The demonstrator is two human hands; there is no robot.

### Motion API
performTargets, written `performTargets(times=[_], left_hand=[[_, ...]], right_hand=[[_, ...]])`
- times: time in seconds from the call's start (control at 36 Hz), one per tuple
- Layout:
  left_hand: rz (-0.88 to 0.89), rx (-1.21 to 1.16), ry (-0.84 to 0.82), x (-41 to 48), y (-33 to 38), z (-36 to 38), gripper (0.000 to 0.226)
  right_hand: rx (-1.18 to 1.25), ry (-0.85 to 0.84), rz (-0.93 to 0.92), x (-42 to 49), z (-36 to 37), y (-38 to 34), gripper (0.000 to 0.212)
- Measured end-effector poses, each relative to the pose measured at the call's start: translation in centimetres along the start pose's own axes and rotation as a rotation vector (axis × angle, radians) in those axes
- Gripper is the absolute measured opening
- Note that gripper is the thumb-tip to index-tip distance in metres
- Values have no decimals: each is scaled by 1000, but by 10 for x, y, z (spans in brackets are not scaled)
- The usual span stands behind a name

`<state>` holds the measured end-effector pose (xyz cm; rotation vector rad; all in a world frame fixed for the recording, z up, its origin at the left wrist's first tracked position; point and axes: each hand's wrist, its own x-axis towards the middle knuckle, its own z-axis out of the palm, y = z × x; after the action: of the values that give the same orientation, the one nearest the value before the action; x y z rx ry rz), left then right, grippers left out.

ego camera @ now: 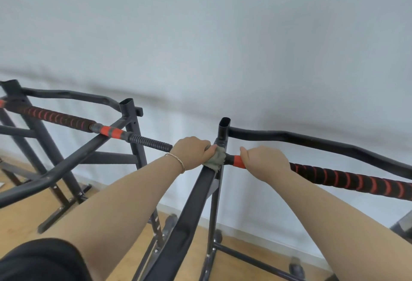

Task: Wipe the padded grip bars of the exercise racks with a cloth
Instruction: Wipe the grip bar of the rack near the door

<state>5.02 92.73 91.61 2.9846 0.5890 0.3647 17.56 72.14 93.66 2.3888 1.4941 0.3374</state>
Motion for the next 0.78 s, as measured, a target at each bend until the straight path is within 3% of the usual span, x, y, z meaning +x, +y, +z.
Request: performTargets(times=[0.22, 0.33, 0.42, 0.53, 0.67, 0.78], left_hand=[[-120, -264, 98, 5, 3, -4, 46], [-4, 102, 83, -1, 0, -5, 24], [49, 264, 14, -8, 1, -8, 37], [130, 455, 17, -7, 2, -15, 33], [136, 539, 10, -5, 1, -20, 31], [61, 475, -2, -6, -1, -21, 24]], right_hand=[[-62, 20, 15, -1, 0, -2, 50], [-77, 13, 6, 2, 0, -1, 49], [-71, 6, 1, 4, -1, -1, 48], [-62, -1, 2, 6, -2, -1, 40], [-69, 2, -4, 7, -3, -2, 41], [-85, 16, -2, 8, -3, -3, 47]])
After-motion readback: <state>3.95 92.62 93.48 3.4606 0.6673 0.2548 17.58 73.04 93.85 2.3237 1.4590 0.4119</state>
